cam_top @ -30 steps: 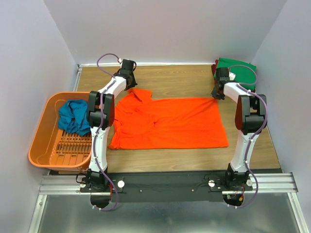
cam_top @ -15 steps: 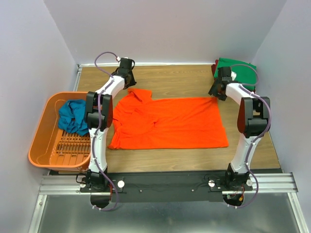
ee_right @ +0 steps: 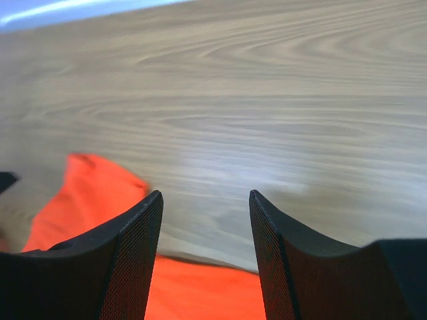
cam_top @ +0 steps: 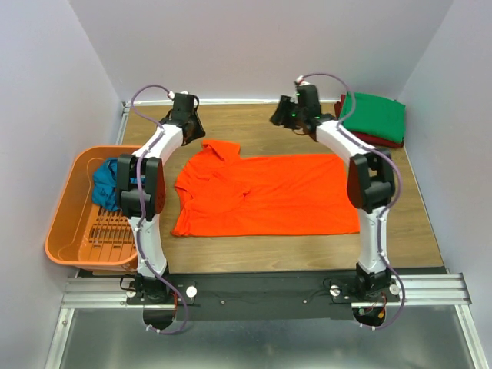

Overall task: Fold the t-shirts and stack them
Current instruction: Fold the tshirt

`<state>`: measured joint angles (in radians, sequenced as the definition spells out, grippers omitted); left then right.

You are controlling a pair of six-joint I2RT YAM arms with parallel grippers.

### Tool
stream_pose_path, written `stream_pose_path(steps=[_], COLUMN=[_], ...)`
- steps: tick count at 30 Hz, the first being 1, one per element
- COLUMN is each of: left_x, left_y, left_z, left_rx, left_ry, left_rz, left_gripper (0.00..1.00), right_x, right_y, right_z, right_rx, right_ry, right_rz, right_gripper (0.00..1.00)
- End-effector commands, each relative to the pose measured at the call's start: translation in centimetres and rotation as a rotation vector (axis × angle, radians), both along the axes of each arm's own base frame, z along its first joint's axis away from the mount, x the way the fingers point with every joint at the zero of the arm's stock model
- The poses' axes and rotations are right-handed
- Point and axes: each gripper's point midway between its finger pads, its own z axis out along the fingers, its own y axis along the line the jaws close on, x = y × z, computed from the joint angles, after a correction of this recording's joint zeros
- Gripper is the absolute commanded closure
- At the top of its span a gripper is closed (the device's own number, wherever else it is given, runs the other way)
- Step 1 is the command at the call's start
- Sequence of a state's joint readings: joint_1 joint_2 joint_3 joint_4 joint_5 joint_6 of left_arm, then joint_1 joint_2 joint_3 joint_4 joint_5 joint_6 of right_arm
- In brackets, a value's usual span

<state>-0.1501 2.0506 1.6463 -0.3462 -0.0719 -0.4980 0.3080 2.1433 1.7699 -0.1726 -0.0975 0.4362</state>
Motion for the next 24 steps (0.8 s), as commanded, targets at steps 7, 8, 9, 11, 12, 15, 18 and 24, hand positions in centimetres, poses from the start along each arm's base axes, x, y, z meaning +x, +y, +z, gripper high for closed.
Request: stream_pose_path(steps=[7, 8, 9, 11, 12, 15, 18, 24], left_x=[-3.0, -3.0, -3.0, -3.1, -3.0, -3.1, -3.2, -3.4], left_y=[-1.6, -1.8, -1.9, -1.9, -1.9, -1.6, -1.5, -1.3], left_z=[-2.7, -2.8, -2.9, -3.2, -3.4, -4.1, -5.0, -6.3], left_rx=[-0.102, -0.115, -0.118, -0.118, -0.116, -0.108, -0.105, -0.102], left_ry=[0.072, 0.072, 0.074, 0.078, 0.080, 0.097, 0.113, 0.146], left_rz=[-0.089, -0.101, -0.105, -0.109, -0.106, -0.095, -0.093, -0.074], left_gripper=[0.64, 0.65, 0.65, 0.65, 0.65, 0.67, 0.68, 0.73], right_x=[0.4, 0.3, 0.0, -0.2, -0.3, -0.7, -1.3, -2.4], right_y=[12.6, 13.3, 13.8, 14.3, 14.7, 15.7, 16.7, 17.7], right_z=[-5.4, -6.5, -7.0, -7.8, -8.6, -9.4, -9.9, -11.4], right_rx=[0.194, 0.194, 0.201, 0.202, 0.206, 0.223, 0.240, 0.252], right_ry=[0.038, 0.054, 0.067, 0.082, 0.095, 0.116, 0.136, 0.182], right_rz=[0.287, 0.291, 0.291, 0.289, 0.289, 0.299, 0.309, 0.300], right_gripper=[0.40, 0.40, 0.40, 0.40, 0.40, 0.41, 0.42, 0.45])
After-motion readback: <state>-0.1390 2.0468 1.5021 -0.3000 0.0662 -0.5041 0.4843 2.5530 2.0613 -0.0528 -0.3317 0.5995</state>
